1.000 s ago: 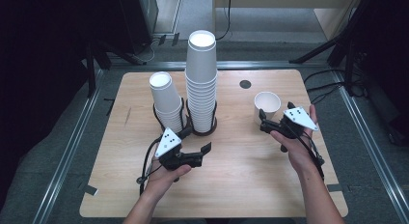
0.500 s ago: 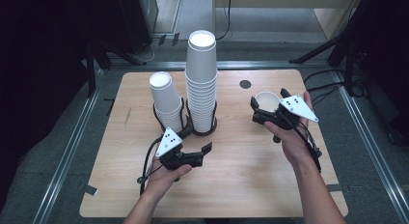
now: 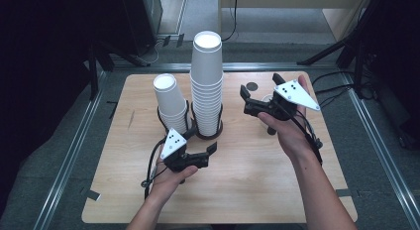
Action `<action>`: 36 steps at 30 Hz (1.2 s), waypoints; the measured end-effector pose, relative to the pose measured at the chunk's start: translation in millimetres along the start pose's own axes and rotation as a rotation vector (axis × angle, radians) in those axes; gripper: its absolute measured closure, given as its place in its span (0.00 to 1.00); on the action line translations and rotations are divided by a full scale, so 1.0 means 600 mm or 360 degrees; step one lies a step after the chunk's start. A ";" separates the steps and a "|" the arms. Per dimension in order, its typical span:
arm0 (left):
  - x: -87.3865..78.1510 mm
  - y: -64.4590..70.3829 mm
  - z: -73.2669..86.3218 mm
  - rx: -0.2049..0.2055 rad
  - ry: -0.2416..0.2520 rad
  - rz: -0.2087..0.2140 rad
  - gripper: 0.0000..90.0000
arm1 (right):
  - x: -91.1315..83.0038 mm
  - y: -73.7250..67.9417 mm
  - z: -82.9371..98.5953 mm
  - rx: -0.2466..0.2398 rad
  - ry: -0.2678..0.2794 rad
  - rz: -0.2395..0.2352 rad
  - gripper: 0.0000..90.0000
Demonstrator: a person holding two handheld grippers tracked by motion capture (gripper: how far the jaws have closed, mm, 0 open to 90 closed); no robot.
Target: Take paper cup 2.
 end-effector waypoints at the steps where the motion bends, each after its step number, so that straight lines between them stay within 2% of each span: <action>1: 0.001 -0.001 -0.002 0.0003 -0.0004 -0.0017 0.15 | 0.002 -0.004 -0.006 -0.0004 -0.0004 -0.0001 0.00; 7: 0.009 -0.012 -0.021 -0.0015 0.0026 -0.0101 0.15 | 0.013 -0.038 -0.046 0.0012 0.0009 -0.0073 0.00; 15: 0.022 -0.043 -0.062 -0.0052 0.0083 -0.0235 0.15 | 0.023 -0.063 -0.075 0.0015 0.0033 -0.0151 0.00; 22: 0.039 -0.059 -0.075 -0.0060 0.0103 -0.0313 0.15 | 0.029 -0.076 -0.087 0.0010 0.0025 -0.0194 0.00; 24: 0.045 -0.061 -0.077 -0.0077 0.0104 -0.0319 0.15 | 0.031 -0.083 -0.091 0.0011 0.0024 -0.0213 0.00; 36: 0.069 -0.068 -0.105 -0.0068 0.0143 -0.0399 0.15 | 0.059 -0.117 -0.099 0.0017 0.0003 -0.0289 0.00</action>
Point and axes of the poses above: each handheld gripper's, and its own axes: x roughly forward along the jaws, z roughly out of its underside, y roughly to its right, the point moved 8 cm from there along x, roughly forward along the jaws, and after that the axes turned 7 degrees about -y, right-handed, at the moved point
